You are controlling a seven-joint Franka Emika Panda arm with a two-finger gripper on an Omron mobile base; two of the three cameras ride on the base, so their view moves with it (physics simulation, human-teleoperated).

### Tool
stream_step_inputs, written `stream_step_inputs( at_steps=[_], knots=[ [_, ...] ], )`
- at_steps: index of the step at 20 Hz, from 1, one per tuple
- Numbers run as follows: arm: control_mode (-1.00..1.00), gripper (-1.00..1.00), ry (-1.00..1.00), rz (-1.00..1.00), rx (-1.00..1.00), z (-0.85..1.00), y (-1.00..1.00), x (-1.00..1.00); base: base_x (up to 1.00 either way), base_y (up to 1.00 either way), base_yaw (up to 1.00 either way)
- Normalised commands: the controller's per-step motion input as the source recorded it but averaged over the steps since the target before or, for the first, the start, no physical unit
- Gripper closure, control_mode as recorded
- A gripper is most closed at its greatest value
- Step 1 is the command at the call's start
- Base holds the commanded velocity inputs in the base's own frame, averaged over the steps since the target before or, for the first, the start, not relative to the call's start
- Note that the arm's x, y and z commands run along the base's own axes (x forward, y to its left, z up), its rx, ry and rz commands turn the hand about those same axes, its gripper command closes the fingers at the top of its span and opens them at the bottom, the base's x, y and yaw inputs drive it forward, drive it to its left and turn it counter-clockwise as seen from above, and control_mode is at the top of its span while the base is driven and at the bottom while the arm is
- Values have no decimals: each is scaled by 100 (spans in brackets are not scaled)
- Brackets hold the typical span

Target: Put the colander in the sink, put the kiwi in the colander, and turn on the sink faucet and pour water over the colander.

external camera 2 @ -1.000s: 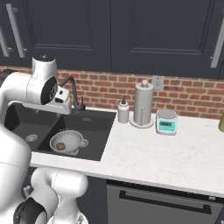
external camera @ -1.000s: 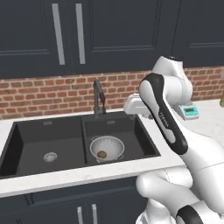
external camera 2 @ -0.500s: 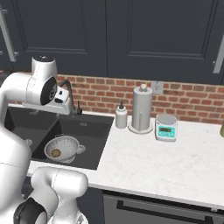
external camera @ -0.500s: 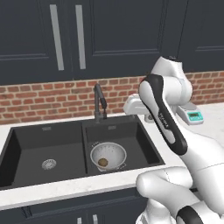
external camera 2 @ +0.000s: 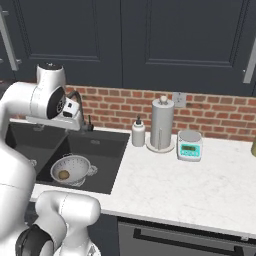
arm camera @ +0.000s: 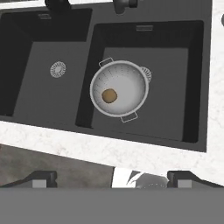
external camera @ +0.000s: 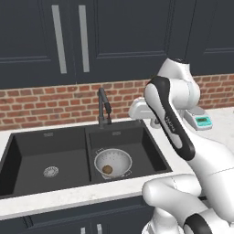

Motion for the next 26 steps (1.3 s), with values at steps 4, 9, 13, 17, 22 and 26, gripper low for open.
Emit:
stream_step_inputs(
  at_steps=[4,9,13,17,22,26],
  knots=[
    [-100,-100,0,0,0,-14,-18,66,0,0,0],
    [-100,-100,-10,0,1,-26,-44,50,0,0,0],
    [-100,-100,-24,0,2,-51,-38,34,0,0,0],
    [-100,-100,-30,0,4,-73,-14,28,0,0,0],
    [-100,-100,-35,2,17,-67,-25,26,0,0,0],
    [-100,-100,-28,5,26,-26,-13,54,0,0,0]
  ],
)
